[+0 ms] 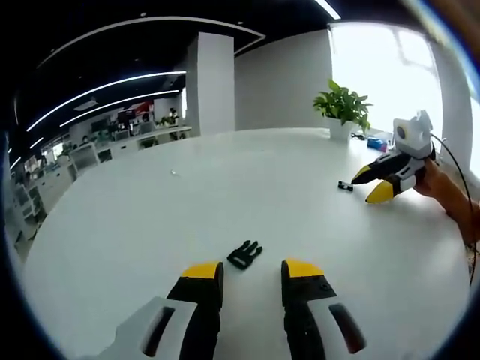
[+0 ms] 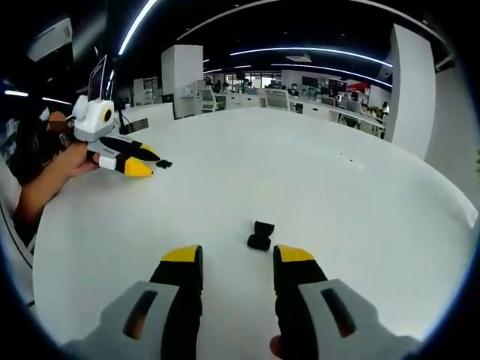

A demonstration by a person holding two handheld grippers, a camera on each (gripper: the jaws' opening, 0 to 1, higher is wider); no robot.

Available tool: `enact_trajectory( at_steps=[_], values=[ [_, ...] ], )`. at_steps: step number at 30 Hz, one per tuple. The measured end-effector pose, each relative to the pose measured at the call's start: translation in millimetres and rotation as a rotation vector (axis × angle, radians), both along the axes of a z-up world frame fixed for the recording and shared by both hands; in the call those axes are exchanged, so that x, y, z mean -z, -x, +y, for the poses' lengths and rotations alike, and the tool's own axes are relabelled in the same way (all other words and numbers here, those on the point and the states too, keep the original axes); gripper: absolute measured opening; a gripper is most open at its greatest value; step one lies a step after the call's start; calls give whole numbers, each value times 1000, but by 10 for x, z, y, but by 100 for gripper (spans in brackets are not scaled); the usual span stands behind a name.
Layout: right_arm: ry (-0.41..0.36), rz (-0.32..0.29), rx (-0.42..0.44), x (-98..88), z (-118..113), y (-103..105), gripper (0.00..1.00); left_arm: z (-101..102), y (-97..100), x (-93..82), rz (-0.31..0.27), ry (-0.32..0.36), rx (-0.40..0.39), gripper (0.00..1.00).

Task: Snap the two parts of the plastic buckle together until the buckle closes and remains connected.

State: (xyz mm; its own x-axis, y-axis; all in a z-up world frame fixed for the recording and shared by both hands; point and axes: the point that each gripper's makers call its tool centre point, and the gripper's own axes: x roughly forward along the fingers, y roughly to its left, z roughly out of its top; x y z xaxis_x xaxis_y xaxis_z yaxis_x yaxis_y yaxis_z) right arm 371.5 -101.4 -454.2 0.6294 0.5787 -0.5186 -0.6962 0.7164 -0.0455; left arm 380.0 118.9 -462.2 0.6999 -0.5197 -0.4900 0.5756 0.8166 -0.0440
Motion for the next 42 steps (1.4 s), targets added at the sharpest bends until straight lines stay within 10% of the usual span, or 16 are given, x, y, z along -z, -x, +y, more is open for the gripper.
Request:
enact_trajectory(
  at_steps=[42],
  values=[
    [-32,10,-132,22,304,117,39,-12,-5,17,11,4,4,31]
  ],
)
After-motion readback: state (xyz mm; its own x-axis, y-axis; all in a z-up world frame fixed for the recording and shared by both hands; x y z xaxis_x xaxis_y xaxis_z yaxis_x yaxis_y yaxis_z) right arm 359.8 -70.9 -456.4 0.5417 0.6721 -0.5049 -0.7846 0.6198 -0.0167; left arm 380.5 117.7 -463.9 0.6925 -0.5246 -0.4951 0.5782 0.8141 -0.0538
